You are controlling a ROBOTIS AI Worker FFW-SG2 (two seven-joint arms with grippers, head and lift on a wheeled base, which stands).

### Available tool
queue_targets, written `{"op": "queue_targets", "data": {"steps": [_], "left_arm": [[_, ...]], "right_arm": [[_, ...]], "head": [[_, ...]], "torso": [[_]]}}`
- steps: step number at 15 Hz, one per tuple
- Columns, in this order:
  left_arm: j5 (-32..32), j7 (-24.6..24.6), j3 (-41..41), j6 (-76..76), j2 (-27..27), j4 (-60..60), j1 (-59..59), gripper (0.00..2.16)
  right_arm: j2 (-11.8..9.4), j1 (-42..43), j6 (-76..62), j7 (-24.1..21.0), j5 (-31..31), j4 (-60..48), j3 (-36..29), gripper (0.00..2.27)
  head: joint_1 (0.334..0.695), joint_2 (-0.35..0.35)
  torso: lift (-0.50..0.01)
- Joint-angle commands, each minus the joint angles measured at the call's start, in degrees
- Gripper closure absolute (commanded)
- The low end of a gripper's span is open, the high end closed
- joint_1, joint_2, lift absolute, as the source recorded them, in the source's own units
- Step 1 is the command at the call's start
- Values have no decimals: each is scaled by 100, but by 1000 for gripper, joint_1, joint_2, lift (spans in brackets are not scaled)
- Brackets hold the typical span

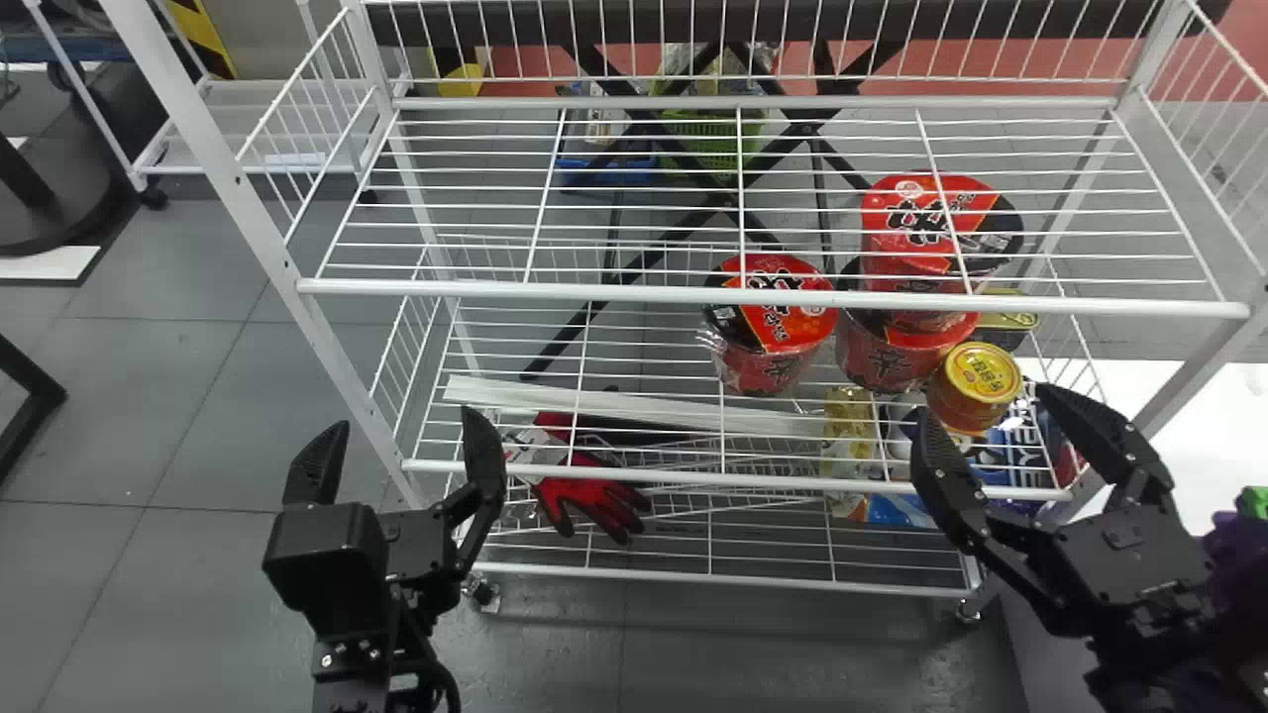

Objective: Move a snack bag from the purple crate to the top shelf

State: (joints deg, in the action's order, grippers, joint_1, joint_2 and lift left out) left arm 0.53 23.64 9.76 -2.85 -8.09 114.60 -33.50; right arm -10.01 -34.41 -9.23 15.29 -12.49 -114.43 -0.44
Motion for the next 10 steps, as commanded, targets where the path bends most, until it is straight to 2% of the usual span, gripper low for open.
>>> {"op": "queue_targets", "data": {"steps": [1, 5, 8, 10], "left_arm": [[9, 0, 0, 0, 9, -8, 10, 103], [9, 0, 0, 0, 9, -60, 54, 103], [26, 0, 0, 0, 18, -78, 72, 103], [26, 0, 0, 0, 18, -96, 72, 103]], "right_arm": [[-1, -4, -30, 9, -8, 17, 18, 87], [-36, -83, -65, 26, 44, -9, 79, 87], [-36, -92, -171, 229, 80, 9, 88, 87], [-19, -101, 286, 44, -158, -176, -35, 87]], "head": [[695, 54], [695, 60], [695, 71], [695, 77]], "torso": [[-455], [-455], [-455], [-455]]}}
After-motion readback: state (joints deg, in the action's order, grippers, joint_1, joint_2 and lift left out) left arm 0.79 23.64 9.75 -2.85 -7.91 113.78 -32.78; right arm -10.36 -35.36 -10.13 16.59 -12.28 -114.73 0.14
